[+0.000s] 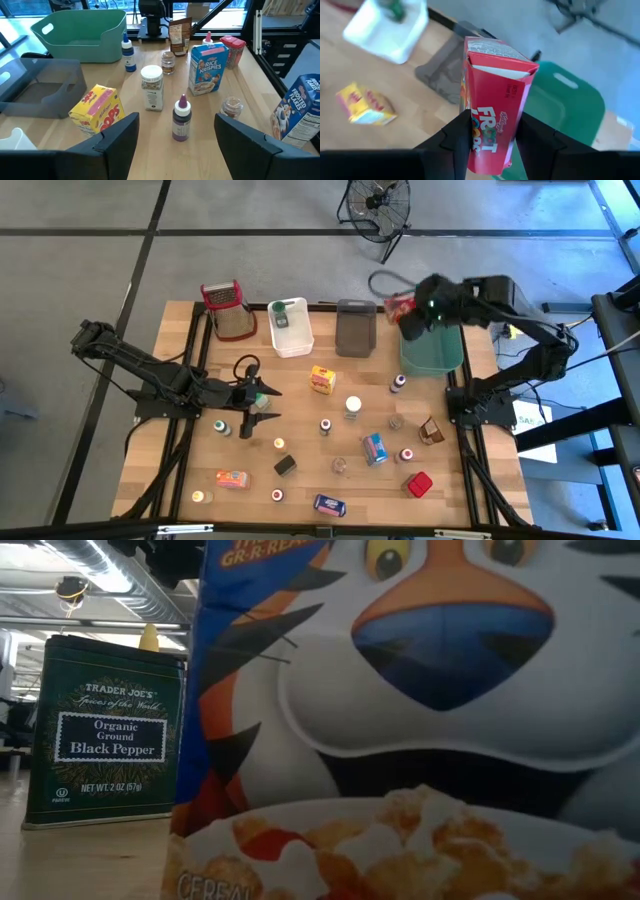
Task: Pick & Place Kitchen Items
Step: Put the red cereal box into the green bin
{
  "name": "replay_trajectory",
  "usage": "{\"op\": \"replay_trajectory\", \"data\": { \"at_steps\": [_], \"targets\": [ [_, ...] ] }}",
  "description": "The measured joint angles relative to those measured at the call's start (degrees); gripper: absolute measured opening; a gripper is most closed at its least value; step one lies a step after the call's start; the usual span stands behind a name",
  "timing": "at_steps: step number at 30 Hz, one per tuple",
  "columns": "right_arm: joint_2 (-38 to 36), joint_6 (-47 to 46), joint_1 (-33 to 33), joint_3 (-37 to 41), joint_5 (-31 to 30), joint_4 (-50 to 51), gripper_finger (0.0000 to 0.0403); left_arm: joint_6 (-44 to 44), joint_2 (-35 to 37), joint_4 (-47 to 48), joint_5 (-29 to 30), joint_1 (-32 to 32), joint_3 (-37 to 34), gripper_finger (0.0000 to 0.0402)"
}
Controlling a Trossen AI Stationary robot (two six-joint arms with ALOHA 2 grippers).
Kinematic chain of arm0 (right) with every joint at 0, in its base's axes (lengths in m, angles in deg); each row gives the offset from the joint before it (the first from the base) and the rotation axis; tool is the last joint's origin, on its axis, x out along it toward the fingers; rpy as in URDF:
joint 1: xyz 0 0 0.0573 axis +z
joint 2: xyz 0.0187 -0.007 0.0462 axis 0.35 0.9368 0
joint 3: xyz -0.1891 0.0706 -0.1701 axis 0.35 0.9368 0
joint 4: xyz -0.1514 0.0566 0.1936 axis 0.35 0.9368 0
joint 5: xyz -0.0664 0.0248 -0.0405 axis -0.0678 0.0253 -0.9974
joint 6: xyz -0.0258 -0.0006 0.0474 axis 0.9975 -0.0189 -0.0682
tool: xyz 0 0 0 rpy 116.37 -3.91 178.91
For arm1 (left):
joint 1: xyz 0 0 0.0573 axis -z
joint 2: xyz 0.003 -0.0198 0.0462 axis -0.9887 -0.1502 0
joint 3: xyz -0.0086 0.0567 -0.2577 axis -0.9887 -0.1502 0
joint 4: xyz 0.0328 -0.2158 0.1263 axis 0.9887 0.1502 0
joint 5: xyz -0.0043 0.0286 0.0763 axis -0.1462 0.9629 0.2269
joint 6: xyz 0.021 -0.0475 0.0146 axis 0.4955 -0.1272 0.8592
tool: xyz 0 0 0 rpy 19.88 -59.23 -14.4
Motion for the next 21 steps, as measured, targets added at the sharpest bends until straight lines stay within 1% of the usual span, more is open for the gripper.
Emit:
{"op": "replay_trajectory", "data": {
  "at_steps": [8,14,19,21],
  "targets": [
    [0.02,4.47,-17.96,1.32,10.29,0.0,0.0144,-0.34,0.0,-0.01,0.02,0.02,0.0,0.0253],
    [0.45,8.12,-29.67,5.7,17.44,-0.02,0.0144,0.24,0.0,0.0,0.06,-0.15,0.0,0.0256],
    [1.89,11.66,-38.95,11.5,20.09,0.04,0.0144,1.21,0.0,1.01,0.07,-0.15,0.0,0.0253],
    [2.85,12.29,-40.83,12.1,20.73,-0.29,0.0144,1.5,-0.31,1.09,0.07,-0.15,0.0,0.0254]
  ]
}}
